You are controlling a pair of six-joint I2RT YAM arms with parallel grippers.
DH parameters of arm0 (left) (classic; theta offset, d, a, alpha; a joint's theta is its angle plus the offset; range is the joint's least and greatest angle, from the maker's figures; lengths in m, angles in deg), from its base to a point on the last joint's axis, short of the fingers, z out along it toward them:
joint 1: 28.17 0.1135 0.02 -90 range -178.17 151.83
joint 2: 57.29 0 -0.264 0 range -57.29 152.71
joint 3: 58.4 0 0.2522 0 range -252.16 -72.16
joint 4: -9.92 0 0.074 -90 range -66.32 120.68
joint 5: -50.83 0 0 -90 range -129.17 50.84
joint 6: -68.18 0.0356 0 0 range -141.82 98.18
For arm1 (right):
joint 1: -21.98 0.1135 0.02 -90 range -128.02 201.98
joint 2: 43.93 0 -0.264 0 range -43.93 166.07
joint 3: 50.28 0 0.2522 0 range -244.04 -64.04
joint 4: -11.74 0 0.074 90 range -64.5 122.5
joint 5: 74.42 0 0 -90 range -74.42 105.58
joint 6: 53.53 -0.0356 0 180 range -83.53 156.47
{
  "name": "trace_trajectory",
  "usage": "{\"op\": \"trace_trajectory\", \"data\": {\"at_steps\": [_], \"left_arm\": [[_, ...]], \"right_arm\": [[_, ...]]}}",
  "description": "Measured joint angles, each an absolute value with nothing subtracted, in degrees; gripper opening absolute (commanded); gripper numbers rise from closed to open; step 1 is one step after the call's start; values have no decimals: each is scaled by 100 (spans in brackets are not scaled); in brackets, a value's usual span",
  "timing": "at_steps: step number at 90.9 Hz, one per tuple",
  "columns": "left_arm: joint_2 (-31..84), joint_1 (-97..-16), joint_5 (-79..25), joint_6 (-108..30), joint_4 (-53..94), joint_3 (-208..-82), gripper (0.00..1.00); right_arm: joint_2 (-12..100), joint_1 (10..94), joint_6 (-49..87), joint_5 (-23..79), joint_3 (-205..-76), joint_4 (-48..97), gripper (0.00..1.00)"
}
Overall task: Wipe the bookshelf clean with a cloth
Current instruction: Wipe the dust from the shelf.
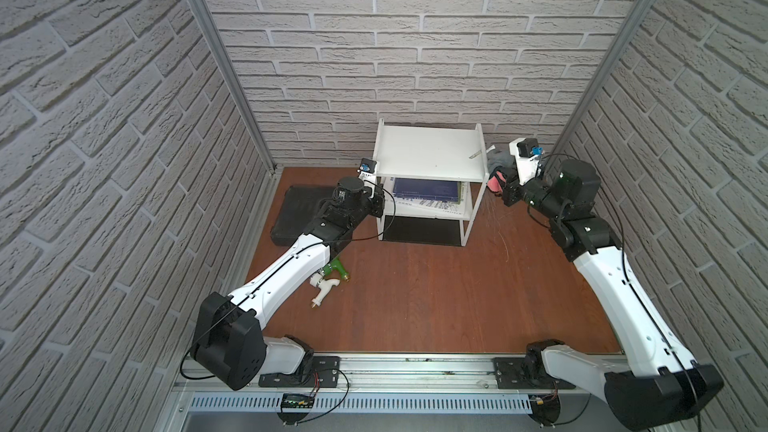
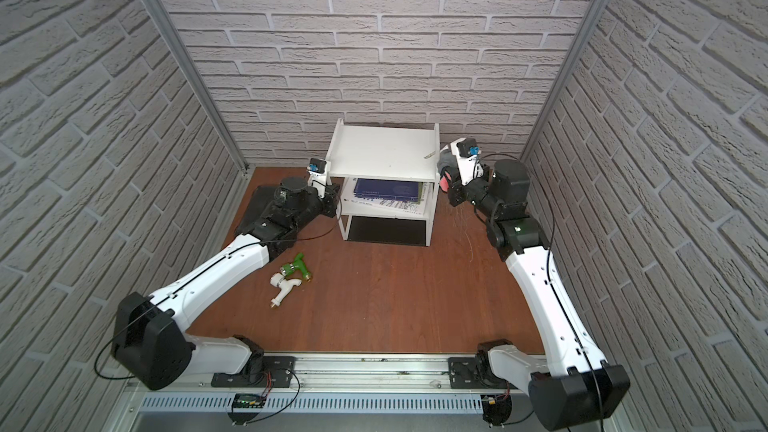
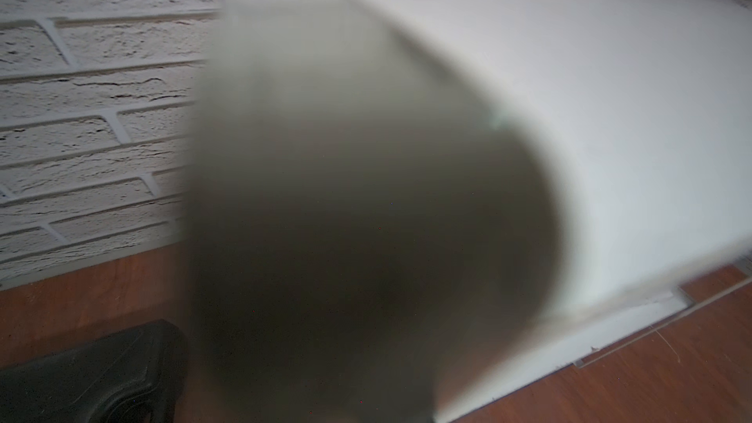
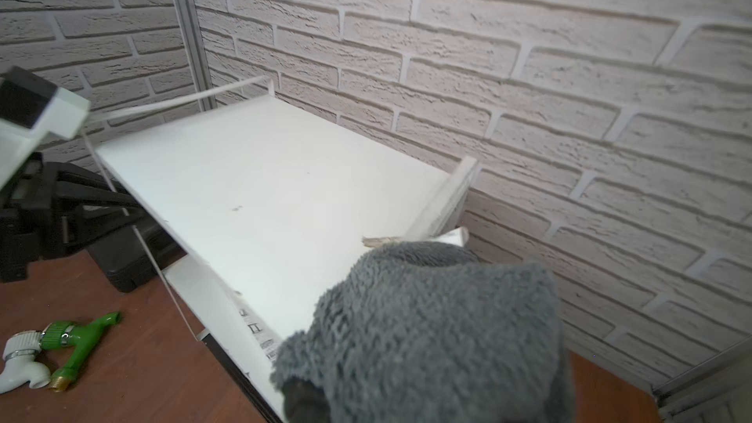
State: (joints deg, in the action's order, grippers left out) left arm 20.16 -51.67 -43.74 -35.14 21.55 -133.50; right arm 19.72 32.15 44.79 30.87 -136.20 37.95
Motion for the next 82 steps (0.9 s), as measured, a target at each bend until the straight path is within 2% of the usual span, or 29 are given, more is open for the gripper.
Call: {"op": "trace_trajectory", "data": {"at_steps": [11, 26, 41, 57, 68, 82], "left_arm": [[2033, -5200, -4442, -3527, 2214, -13392, 0], [2044, -5202, -4453, -3534, 2240, -13409, 0], [2044, -5187, -4425, -3517, 2242, -13409, 0], [2040, -5089, -4254, -3503, 2247, -13409, 0], [2038, -5019, -4064, -3429, 2264, -13409, 0], [2035, -4905, -3841, -3335, 2286, -13420, 0]], "right_arm": [[2021, 4365, 4643, 2341, -14344, 3959, 3], [3330, 5139, 4837, 2044, -15852, 4269, 3], [4110, 5159, 5043, 737, -16007, 4956, 3], [3898, 4783, 5331, -765, -15806, 5467, 3], [3854, 4743, 5333, -1195, -15867, 5550, 3], [4967, 4754, 5351, -1945, -16881, 5677, 3]]}}
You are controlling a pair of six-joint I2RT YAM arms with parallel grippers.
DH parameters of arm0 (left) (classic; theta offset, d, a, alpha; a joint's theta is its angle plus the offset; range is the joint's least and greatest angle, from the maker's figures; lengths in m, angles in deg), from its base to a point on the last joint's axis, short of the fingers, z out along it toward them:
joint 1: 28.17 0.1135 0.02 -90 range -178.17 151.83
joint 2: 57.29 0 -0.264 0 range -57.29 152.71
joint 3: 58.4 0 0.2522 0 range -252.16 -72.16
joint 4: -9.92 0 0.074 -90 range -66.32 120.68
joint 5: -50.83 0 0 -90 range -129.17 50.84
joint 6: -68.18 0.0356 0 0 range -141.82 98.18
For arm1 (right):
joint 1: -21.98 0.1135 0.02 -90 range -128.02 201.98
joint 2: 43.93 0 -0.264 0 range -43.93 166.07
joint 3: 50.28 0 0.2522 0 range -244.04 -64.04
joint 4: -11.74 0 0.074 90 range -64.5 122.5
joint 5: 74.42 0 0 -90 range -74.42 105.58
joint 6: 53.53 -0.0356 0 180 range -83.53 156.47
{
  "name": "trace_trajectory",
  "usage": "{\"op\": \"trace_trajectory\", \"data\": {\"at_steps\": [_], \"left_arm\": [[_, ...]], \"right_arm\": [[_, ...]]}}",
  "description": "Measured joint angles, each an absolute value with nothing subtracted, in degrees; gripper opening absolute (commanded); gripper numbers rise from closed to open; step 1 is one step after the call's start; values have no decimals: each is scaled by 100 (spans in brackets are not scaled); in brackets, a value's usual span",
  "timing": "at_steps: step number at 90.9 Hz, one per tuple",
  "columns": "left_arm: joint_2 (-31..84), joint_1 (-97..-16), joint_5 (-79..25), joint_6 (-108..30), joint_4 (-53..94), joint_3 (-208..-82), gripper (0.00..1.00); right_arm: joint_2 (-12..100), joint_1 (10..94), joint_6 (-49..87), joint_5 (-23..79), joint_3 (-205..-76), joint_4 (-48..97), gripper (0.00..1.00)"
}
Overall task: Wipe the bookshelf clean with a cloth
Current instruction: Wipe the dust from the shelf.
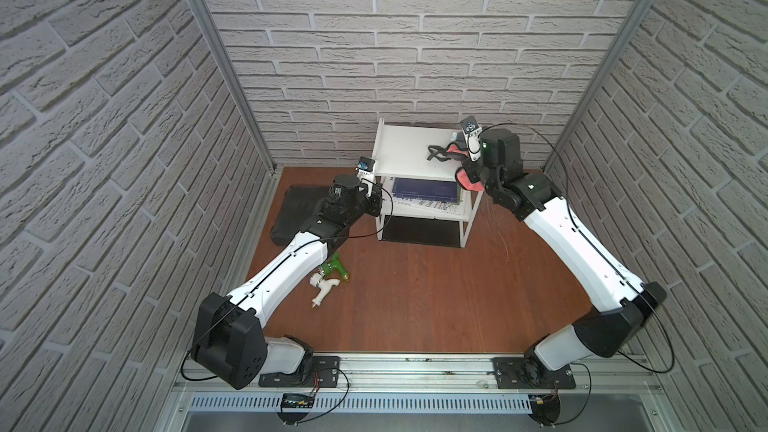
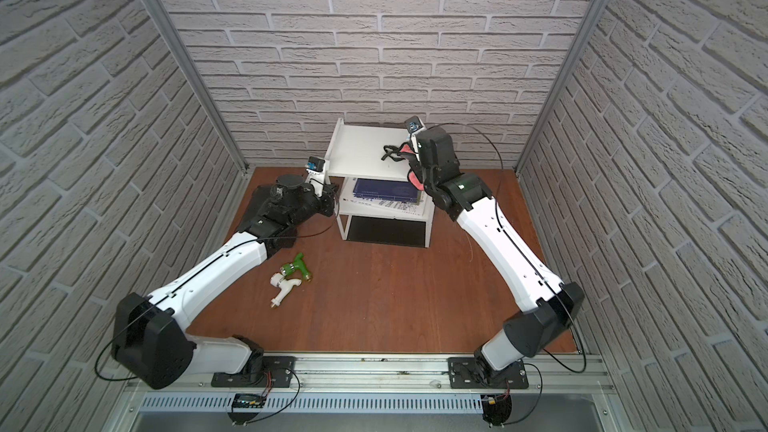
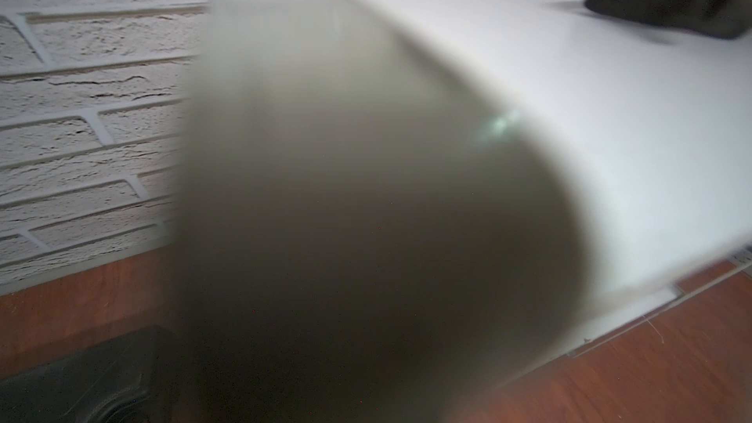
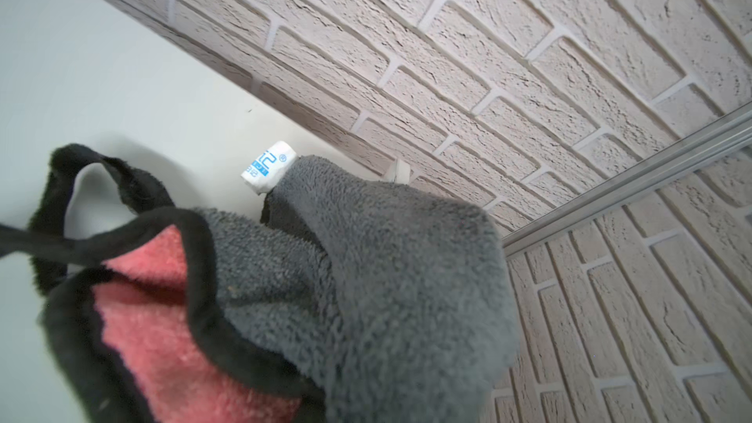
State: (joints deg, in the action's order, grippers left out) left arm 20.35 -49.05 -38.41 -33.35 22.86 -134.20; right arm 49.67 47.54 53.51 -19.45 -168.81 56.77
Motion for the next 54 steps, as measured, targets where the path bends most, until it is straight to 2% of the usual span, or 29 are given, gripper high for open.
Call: {"op": "trace_trajectory", "data": {"at_steps": [14, 29, 39, 54], "left_arm": [[2044, -4877, -3749, -3272, 2397, -13484, 0], [2051, -4910, -3776, -3283, 2413, -13501, 0], [2055, -5071, -4158, -3425, 2465, -13527, 0], [2062, -5342, -4759, -3628, 2474, -13527, 0]], "right_arm": [[6416, 4468, 5537, -2513, -18365, 5710, 3], [7695, 4286, 5550, -2393, -20214, 6226, 3], [8414, 4422, 5502, -1669, -21279, 6383, 3], [8884, 4933, 5338, 136, -21845, 6057, 3]]}}
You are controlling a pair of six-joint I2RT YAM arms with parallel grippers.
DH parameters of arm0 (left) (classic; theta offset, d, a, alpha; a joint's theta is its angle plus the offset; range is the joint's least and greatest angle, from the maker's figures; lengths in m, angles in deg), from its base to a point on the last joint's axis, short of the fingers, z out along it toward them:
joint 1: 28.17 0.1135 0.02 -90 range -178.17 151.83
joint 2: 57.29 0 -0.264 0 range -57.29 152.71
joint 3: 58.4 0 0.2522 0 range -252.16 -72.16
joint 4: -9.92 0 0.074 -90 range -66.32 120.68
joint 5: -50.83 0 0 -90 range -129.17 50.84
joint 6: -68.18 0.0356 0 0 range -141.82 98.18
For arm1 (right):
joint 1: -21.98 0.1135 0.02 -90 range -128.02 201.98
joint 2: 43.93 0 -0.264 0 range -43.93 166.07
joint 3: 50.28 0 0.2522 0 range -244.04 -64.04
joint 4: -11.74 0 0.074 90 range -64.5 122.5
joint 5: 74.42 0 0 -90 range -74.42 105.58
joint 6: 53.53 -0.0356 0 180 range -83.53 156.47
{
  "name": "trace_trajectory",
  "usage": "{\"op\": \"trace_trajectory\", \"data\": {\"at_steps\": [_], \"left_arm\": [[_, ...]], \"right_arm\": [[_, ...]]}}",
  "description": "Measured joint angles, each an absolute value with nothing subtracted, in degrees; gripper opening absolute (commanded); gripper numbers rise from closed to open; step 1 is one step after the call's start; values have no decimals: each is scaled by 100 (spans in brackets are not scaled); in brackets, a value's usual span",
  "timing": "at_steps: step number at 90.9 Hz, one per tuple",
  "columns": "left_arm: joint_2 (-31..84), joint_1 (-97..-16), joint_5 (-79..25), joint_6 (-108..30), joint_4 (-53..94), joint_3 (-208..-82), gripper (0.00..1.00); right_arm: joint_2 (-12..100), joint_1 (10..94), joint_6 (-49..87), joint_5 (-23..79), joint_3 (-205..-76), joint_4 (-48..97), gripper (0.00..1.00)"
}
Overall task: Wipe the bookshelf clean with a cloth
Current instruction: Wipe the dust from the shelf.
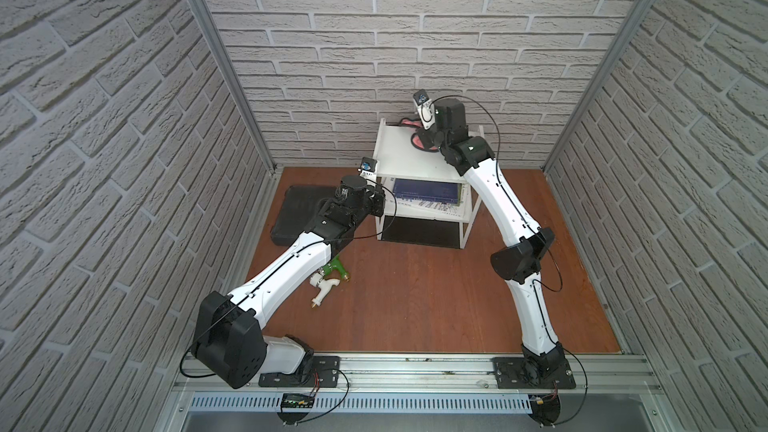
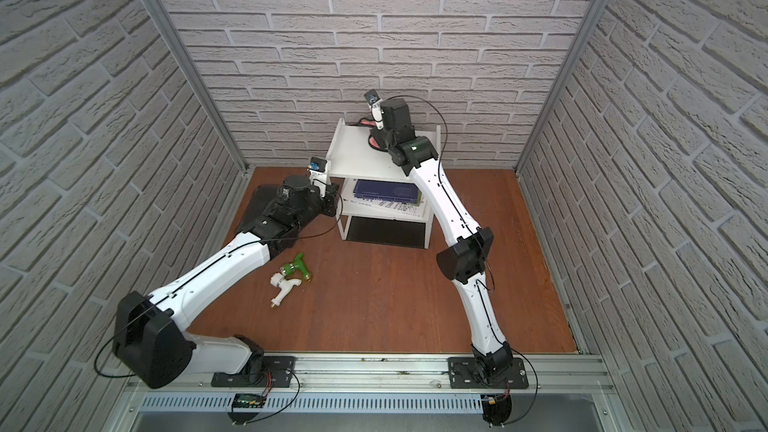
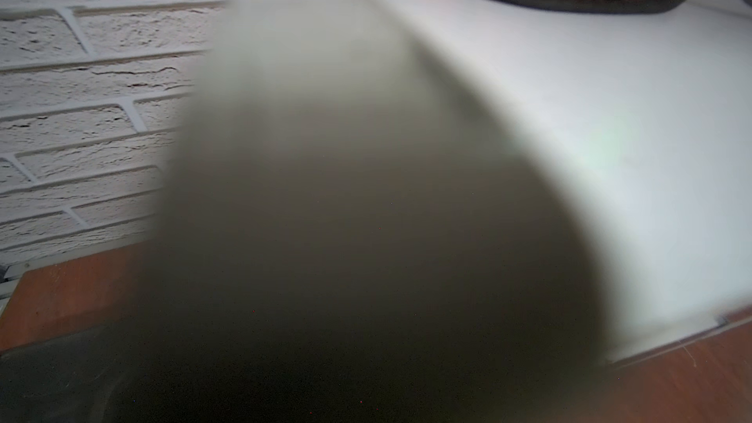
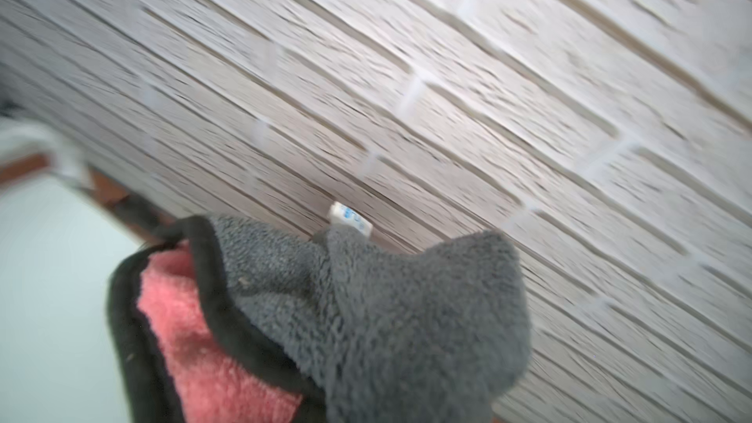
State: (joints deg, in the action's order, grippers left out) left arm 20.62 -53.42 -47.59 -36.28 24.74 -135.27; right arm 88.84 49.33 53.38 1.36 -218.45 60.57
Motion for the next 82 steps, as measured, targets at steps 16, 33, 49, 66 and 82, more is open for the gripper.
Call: {"op": "trace_trajectory", "data": {"at_steps": [16, 33, 49, 66, 82], "left_arm": [[2066, -5432, -5118, -3770, 2491, -13529, 0], [2066, -5495, -5314, -3875, 2494, -13525, 0], [2055, -5618, -5620, -3993, 2454, -13484, 0], [2055, -5819, -6173, -4268, 2498, -13479, 0], [2053, -5906, -6366, -4360, 2518, -13477, 0]], "right_arm": [[8335, 5067, 5370, 1412, -20975, 5795, 2], [6825, 4155, 5445, 1021, -19006, 5771, 3], [6796, 3917, 5539, 1351, -19124, 6105, 3], [7832, 5259, 5965, 2684, -20765, 6783, 3], [6803, 5609, 6743, 2883, -19609, 7168, 2]]}}
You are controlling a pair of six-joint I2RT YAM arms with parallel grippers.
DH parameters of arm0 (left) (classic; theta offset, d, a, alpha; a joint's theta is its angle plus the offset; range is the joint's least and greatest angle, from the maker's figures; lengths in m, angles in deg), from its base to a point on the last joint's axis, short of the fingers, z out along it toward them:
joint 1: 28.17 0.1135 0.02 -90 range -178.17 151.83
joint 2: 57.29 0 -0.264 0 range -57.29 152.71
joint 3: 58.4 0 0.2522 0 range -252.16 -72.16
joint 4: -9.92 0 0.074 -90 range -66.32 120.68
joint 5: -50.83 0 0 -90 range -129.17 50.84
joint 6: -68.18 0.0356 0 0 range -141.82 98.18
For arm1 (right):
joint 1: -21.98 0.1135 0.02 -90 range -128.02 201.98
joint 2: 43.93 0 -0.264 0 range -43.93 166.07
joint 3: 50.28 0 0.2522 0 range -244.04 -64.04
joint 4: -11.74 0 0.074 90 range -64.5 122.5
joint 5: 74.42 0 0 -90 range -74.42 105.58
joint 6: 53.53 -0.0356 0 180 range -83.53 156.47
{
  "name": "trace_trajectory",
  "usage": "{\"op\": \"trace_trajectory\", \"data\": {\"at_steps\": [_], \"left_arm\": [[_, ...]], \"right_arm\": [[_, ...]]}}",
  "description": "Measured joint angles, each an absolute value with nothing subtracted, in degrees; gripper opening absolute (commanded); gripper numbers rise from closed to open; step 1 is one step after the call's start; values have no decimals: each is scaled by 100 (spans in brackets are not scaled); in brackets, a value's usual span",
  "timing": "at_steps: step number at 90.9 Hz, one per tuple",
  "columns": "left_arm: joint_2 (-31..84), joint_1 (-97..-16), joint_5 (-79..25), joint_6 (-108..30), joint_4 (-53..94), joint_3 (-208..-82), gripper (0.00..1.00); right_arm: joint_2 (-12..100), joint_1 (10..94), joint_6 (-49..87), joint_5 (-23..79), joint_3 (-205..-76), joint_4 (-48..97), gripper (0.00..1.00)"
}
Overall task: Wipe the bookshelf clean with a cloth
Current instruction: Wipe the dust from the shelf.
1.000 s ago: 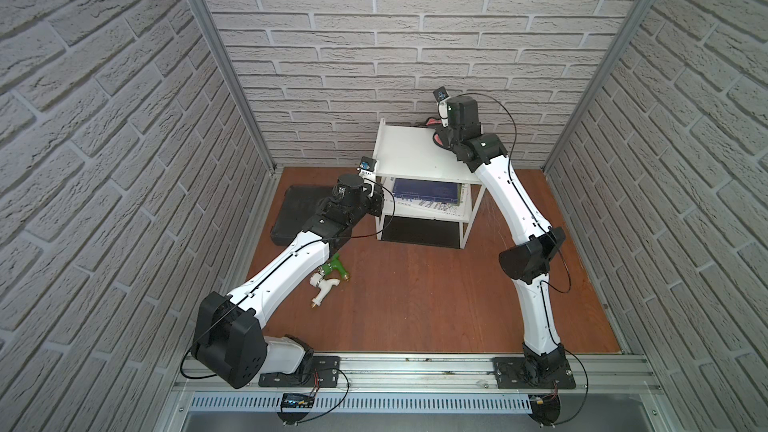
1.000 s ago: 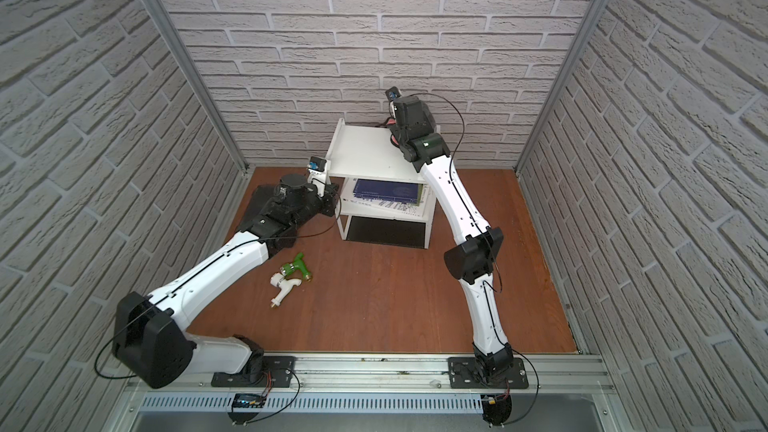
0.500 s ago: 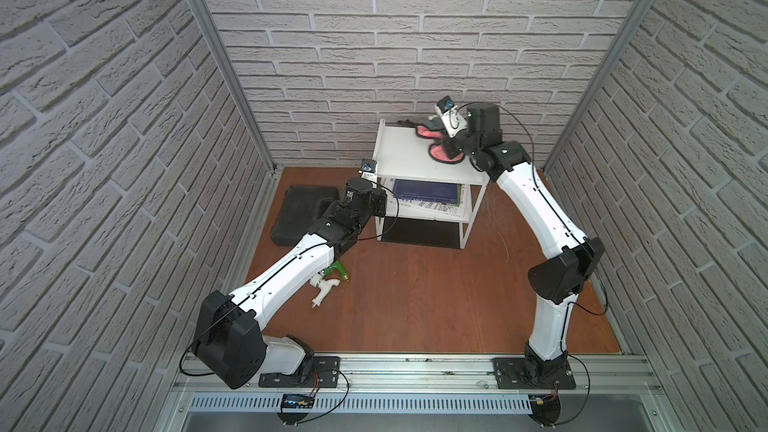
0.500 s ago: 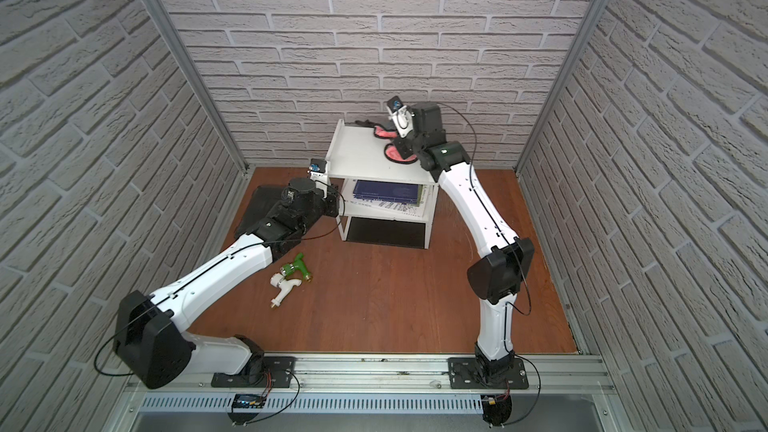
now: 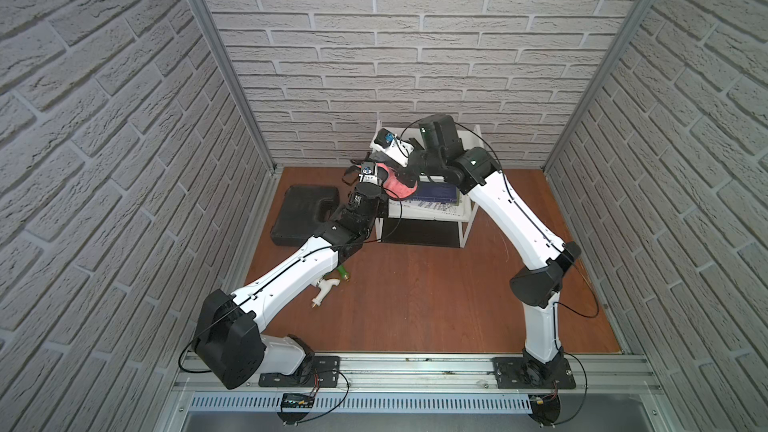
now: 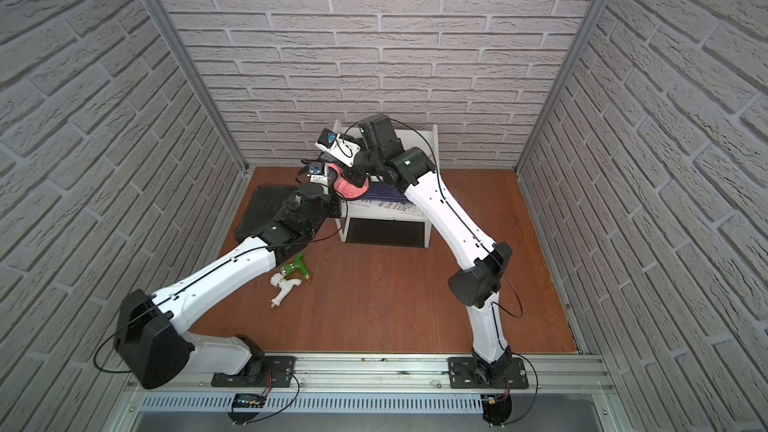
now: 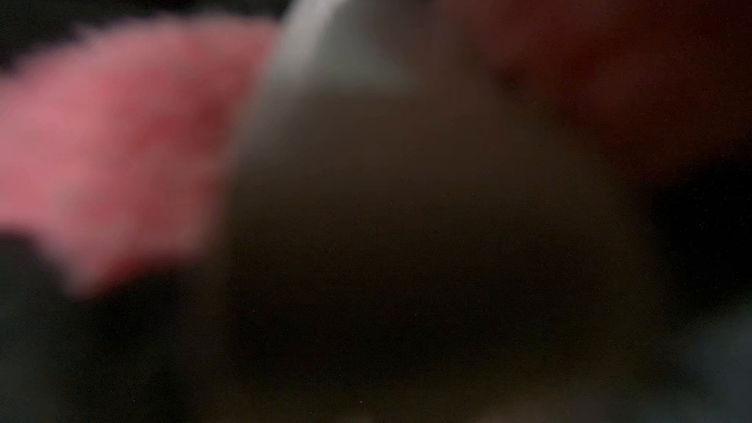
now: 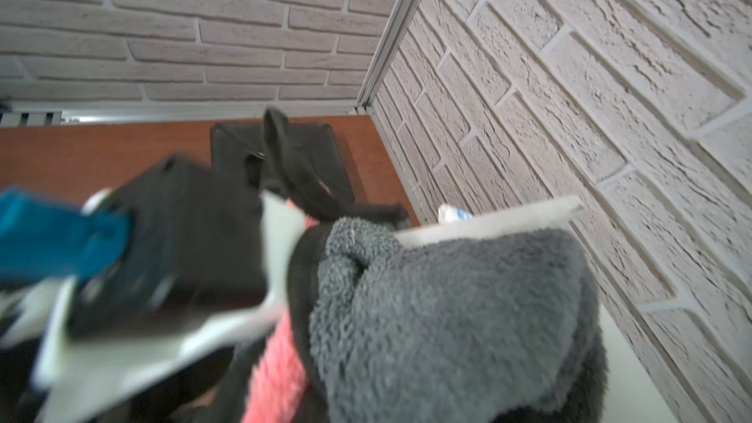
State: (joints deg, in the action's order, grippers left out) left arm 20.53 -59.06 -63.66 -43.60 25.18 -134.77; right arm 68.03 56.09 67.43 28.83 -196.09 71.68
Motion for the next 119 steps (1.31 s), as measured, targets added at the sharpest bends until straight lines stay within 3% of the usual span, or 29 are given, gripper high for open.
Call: {"op": "trace_trajectory", "data": {"at_steps": [21, 53, 67, 85, 102, 119], "left_arm": [[2044, -5911, -6390, -4373, 2509, -13464, 0], [1957, -5705, -5907, -4194, 2371, -13348, 0], [1924, -5622, -5640, -4043, 2321, -13307, 0], [1900, -5556, -5480, -4024, 2316, -13287, 0], [1900, -5532, -5459, -4065, 2271, -13263, 0], [1904, -5539, -5489, -4109, 2319, -13282, 0]], "right_arm": [[4895, 4767, 7093, 2018, -17587, 7360, 3], [4390, 4387, 6087, 418, -16737, 6768, 3], [4709, 4350, 5602, -48, -16947, 6573, 3], [6117, 4236, 5093, -703, -18230, 6127, 3], [7528, 4157, 4946, -166, -19806, 5745, 3], [7771, 4276, 6037, 1933, -20472, 6475, 3]]}}
